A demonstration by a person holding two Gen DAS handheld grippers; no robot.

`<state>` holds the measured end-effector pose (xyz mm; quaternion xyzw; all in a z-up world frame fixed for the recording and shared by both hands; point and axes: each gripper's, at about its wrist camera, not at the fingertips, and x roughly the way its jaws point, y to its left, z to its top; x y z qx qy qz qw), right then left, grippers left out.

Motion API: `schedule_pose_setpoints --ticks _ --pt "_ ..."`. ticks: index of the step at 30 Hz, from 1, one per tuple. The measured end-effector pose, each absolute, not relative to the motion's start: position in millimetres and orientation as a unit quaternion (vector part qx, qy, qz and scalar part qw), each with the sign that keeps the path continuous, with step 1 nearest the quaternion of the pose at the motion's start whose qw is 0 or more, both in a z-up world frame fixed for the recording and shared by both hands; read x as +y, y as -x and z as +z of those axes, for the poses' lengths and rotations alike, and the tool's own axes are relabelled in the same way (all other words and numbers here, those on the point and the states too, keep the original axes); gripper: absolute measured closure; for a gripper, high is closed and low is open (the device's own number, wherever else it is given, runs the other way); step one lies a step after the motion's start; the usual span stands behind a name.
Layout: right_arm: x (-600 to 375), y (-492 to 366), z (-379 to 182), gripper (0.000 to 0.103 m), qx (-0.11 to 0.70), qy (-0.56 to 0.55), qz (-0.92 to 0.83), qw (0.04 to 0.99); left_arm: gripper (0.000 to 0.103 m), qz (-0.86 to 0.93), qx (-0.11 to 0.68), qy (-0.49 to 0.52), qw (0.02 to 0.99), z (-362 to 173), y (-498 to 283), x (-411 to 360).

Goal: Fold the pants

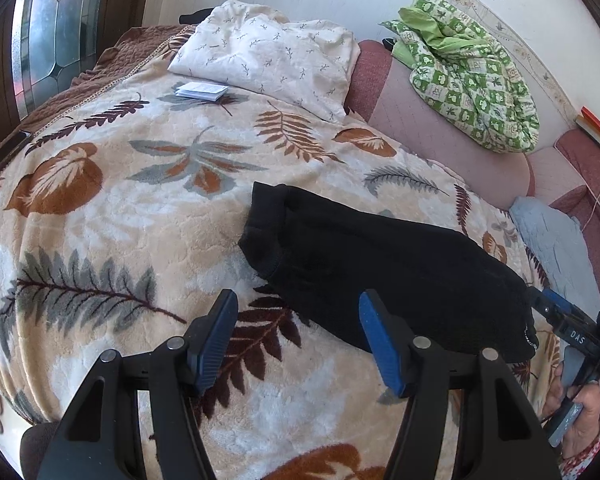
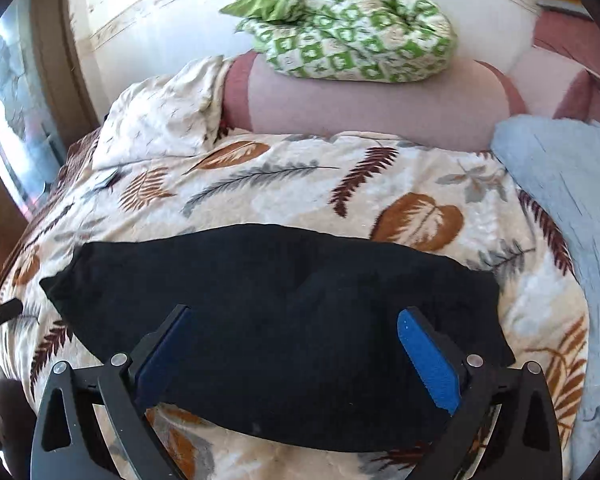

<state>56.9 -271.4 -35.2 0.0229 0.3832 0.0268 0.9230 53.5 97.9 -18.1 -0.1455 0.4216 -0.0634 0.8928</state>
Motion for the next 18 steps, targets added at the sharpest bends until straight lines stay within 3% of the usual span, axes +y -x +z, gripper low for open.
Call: schedule_pose_setpoints --ticks 7,12,18 --pt "-177.8 -94.4 -30.9 0.001 0.412 0.016 0.16 0.897 0.041 -0.069 0.405 0.172 0.895 -35.4 -78.6 112.4" --pt "-97.2 -150.1 -36.1 0.011 0.454 0.043 0.263 0.85 0.041 -0.09 0.384 0.182 0.901 -44.3 -72.5 126.9" --pt "-12.4 -218.1 -64.2 0.015 0.51 0.09 0.34 0.785 0.041 -0.103 0.398 0.233 0.882 -62.4 -78.8 151.8"
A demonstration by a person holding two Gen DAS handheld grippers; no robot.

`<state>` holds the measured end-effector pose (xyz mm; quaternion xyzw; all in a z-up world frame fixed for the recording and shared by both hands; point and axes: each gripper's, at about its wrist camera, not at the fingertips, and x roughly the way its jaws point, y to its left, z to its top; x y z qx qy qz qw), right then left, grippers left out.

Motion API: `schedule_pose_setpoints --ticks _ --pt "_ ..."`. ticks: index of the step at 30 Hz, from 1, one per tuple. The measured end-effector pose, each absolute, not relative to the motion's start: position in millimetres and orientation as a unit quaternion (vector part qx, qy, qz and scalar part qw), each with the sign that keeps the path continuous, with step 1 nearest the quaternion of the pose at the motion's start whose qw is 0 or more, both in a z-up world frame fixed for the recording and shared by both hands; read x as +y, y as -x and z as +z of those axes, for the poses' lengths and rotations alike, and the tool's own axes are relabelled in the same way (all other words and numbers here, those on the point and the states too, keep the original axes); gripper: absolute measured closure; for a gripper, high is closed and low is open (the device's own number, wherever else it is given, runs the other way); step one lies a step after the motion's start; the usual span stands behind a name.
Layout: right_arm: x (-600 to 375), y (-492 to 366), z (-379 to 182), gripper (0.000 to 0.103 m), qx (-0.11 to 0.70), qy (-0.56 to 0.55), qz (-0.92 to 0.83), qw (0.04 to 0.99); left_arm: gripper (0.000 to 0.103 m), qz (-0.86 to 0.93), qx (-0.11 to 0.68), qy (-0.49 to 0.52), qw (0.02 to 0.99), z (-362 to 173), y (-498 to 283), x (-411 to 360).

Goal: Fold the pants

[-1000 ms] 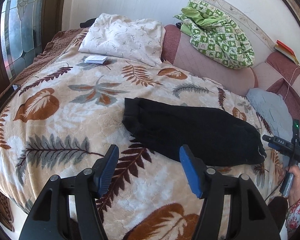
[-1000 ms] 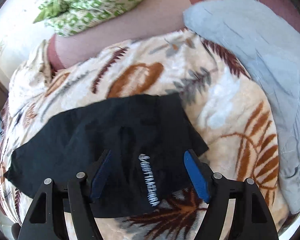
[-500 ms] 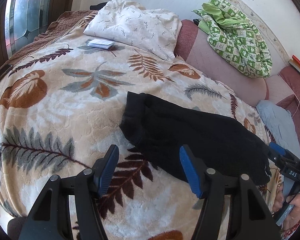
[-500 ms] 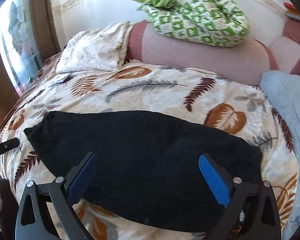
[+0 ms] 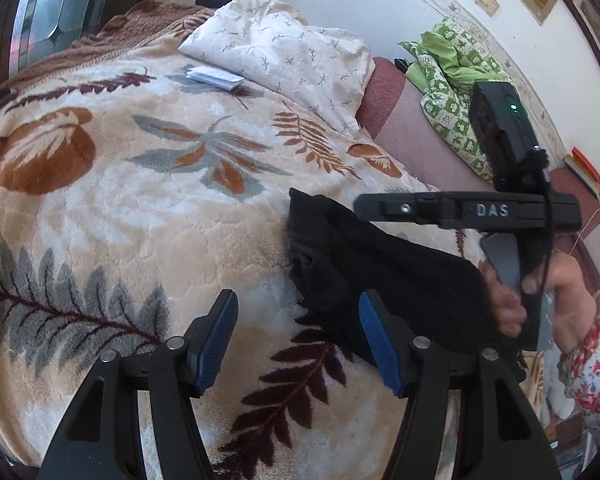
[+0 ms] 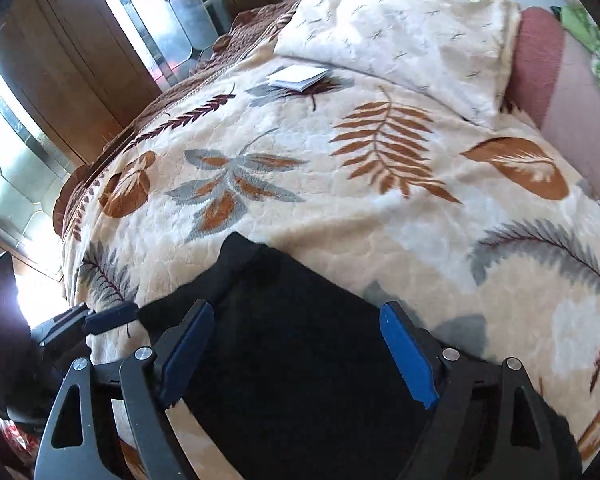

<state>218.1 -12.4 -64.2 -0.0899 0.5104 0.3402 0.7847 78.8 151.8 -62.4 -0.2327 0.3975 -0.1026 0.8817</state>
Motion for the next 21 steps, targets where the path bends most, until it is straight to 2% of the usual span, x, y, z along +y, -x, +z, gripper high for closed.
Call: schedule_pose_setpoints --ticks 5,9,11,13,14,15,17,21 --pt "26.5 -253.1 -91.6 0.015 0.55 0.107 0.374 0.739 0.041 -0.121 0.407 0.291 0.857 -75.8 -84.4 168.1" --pt "46.7 -257.4 -112.9 0.012 0.585 0.122 0.402 0.694 0.041 -0.123 0.408 0.288 0.858 -76.1 -85.4 165.7" --pt "54.2 -249.0 -113.8 0.012 0.576 0.151 0.404 0.695 0.041 -0.121 0.409 0.28 0.86 -75.6 -86.3 162.5" --pt "59.5 -238.1 -112.5 0.023 0.566 0.18 0.406 0.695 0.041 -0.122 0.409 0.275 0.862 -75.2 -86.7 160.3" --pt "61.1 -233.1 -111.2 0.049 0.558 0.195 0.403 0.698 0.041 -0.121 0.409 0.273 0.862 -75.2 -86.8 159.5" --pt "61.1 -227.2 -108.8 0.067 0.55 0.209 0.4 0.703 0.041 -0.121 0.409 0.272 0.863 -75.2 -86.9 159.1" --pt "58.5 -222.0 -104.1 0.079 0.548 0.206 0.403 0.704 0.041 -0.122 0.409 0.272 0.862 -75.9 -87.1 159.2" --pt "48.4 -215.5 -89.4 0.083 0.533 0.192 0.402 0.719 0.041 -0.128 0.406 0.279 0.861 -75.6 -87.1 159.7"
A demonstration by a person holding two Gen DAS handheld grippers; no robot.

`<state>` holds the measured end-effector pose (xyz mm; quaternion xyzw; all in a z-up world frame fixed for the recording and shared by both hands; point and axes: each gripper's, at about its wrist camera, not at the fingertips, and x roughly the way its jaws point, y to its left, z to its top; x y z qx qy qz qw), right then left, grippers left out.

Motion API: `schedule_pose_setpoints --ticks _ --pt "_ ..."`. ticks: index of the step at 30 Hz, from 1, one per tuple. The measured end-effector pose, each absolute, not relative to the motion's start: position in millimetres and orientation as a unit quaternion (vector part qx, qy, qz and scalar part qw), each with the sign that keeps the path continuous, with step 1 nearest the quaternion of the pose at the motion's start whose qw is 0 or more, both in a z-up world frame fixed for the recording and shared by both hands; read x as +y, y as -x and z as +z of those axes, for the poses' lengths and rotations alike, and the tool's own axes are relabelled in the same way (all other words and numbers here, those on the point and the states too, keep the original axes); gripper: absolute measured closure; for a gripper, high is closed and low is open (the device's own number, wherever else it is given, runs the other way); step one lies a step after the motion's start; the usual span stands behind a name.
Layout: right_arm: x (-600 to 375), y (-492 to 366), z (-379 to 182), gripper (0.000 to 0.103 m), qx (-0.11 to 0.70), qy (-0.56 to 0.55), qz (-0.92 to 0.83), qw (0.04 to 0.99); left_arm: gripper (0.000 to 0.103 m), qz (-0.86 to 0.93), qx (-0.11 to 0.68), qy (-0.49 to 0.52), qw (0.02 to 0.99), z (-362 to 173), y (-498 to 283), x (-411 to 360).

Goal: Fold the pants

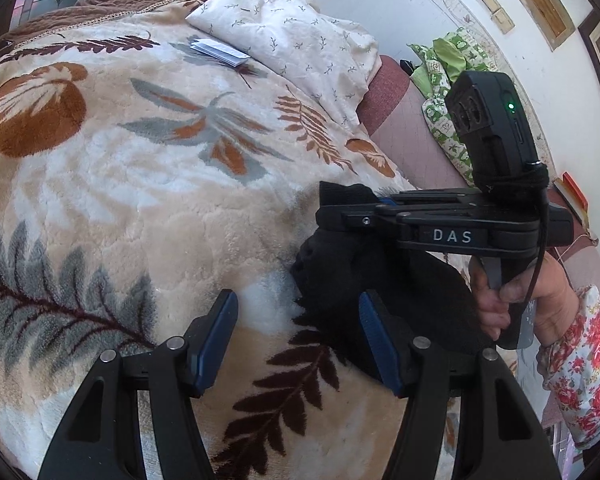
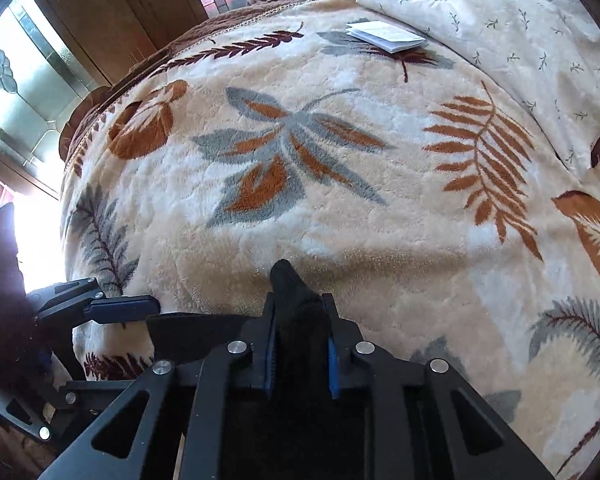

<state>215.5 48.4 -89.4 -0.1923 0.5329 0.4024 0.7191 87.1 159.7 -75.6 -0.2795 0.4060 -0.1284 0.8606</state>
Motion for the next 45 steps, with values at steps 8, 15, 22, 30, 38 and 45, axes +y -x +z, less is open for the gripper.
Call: schedule_pose_setpoints --ticks 8,15,22,30,38,45 --pt "27.0 -212.5 -60.2 0.083 0.513 0.154 0.397 0.745 0.04 -0.165 0.4 0.269 0.861 -70.7 -90.6 139.4" --pt "18.4 -202.6 -48.9 0.083 0.501 0.141 0.399 0.755 0.04 -0.191 0.419 0.25 0.852 -78.0 -108.5 106.0" --pt "4.2 -200.8 -40.2 0.083 0.495 0.117 0.395 0.765 0.089 -0.219 0.435 0.272 0.83 -77.8 -118.1 89.4" --pt "-53.4 -204.8 -17.6 0.083 0.477 0.062 0.376 0.792 0.089 -0.235 0.416 0.212 0.852 -35.7 -115.7 28.7" --pt "-165.9 -197.4 -34.8 0.074 0.484 -0.031 0.316 0.815 0.055 -0.268 0.449 0.145 0.84 -41.6 -112.7 -59.1" --pt "-286.6 -171.3 -60.0 0.041 0.474 -0.12 0.194 0.85 0.048 -0.302 0.464 0.087 0.828 -42.2 -75.8 -92.1"
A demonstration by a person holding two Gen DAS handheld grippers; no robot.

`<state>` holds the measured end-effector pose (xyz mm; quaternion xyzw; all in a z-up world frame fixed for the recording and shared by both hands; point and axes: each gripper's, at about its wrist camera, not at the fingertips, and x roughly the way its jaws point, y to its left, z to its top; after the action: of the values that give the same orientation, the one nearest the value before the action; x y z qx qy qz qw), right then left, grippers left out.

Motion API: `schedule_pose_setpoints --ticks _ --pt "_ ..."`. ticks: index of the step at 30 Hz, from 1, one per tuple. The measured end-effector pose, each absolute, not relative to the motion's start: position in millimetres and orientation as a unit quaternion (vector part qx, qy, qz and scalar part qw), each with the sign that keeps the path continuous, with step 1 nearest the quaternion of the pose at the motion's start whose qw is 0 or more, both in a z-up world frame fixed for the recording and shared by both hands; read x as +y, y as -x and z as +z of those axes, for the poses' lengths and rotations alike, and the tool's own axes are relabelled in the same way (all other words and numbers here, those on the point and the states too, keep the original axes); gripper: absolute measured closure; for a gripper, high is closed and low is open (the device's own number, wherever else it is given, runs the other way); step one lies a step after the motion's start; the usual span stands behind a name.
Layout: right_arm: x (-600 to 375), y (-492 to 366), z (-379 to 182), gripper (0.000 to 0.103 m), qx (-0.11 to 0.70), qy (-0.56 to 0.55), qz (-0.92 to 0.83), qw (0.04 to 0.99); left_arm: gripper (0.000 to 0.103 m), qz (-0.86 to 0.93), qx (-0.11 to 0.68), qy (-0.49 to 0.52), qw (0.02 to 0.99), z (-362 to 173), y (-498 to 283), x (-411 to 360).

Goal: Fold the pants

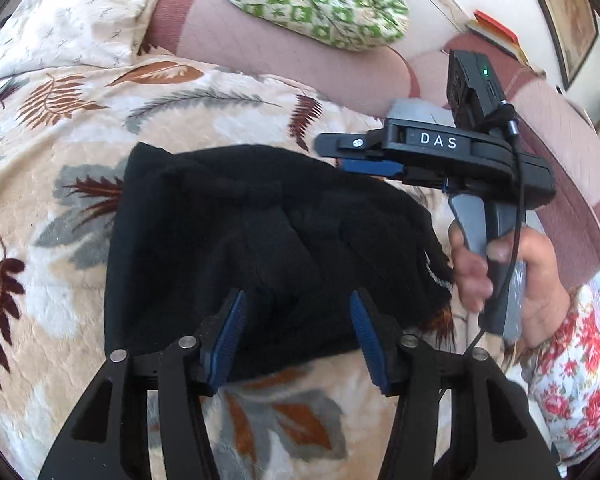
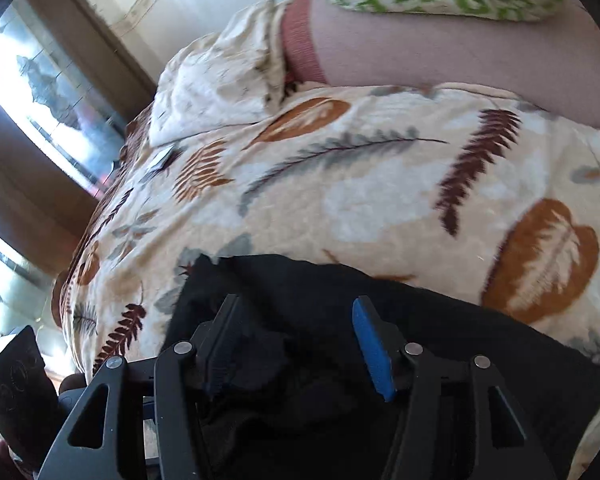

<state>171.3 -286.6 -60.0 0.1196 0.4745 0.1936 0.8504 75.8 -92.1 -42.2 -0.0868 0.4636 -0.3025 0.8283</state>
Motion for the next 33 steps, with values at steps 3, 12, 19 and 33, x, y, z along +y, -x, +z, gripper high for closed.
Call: schedule_pose_setpoints --ticks 3,12,19,33 --pt "-327.1 -150.8 -57.6 0.041 0.464 -0.143 0.146 0.862 0.046 -0.3 0.468 0.085 0.827 -42.1 -57.4 -87.9" --pt "-280.1 -94.7 -29.1 0.04 0.425 -0.127 0.179 0.878 0.045 -0.216 0.473 0.131 0.844 -39.2 -34.8 -33.4" --pt "-201.0 -88.9 -71.9 0.04 0.464 -0.083 0.199 0.859 0.045 -0.163 0.461 0.132 0.862 -32.2 -24.8 0.9" --pt "-262.5 -76.2 -68.2 0.033 0.436 -0.132 0.077 0.887 0.044 -0.138 0.467 0.103 0.867 -38.2 -25.1 0.0"
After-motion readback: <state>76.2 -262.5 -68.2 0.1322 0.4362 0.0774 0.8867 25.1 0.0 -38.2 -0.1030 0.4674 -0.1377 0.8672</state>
